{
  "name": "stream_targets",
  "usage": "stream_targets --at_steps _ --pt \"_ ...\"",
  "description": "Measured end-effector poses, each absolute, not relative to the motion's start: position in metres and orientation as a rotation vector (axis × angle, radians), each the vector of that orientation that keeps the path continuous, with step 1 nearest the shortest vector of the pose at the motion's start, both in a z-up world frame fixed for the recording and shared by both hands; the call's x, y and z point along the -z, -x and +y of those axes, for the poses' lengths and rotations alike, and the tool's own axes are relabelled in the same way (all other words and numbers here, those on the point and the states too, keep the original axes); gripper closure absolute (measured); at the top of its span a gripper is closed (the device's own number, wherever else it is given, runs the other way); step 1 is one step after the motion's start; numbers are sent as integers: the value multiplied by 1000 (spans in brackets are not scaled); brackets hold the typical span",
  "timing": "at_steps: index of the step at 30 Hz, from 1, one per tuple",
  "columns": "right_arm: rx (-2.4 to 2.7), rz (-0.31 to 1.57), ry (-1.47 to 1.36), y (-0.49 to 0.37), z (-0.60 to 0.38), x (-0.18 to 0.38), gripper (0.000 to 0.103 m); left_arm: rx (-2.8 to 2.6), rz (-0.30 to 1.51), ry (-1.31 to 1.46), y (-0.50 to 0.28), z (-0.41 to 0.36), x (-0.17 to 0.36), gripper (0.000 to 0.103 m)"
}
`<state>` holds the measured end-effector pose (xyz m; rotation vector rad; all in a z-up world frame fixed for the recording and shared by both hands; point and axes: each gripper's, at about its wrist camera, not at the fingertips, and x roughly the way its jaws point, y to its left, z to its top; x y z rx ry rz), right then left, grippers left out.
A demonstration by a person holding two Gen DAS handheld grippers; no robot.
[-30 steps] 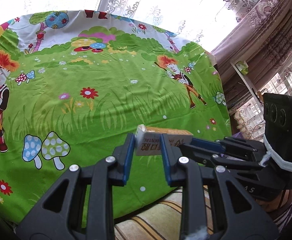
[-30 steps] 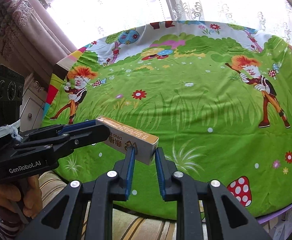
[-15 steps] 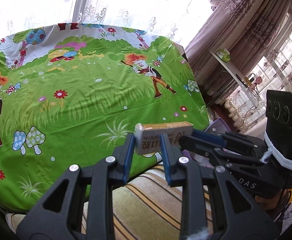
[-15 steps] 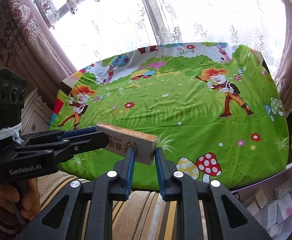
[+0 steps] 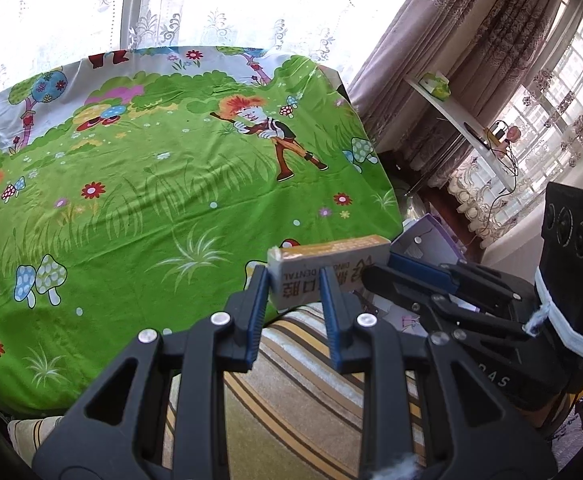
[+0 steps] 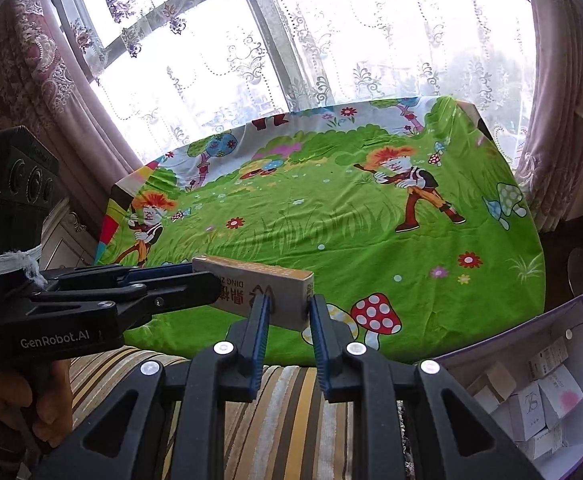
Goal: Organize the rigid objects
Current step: 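Carry the white dental box over the purple box and open both grippers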
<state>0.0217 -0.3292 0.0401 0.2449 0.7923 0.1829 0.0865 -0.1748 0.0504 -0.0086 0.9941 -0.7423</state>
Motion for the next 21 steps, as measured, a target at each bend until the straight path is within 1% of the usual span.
stream_targets --at_steps 8,21 --pt "-123 762 -283 3 -363 -44 81 809 984 -45 -73 -213 -56 73" --pt "15 758 -336 45 -419 -39 81 944 1003 -127 -47 -280 -45 73"
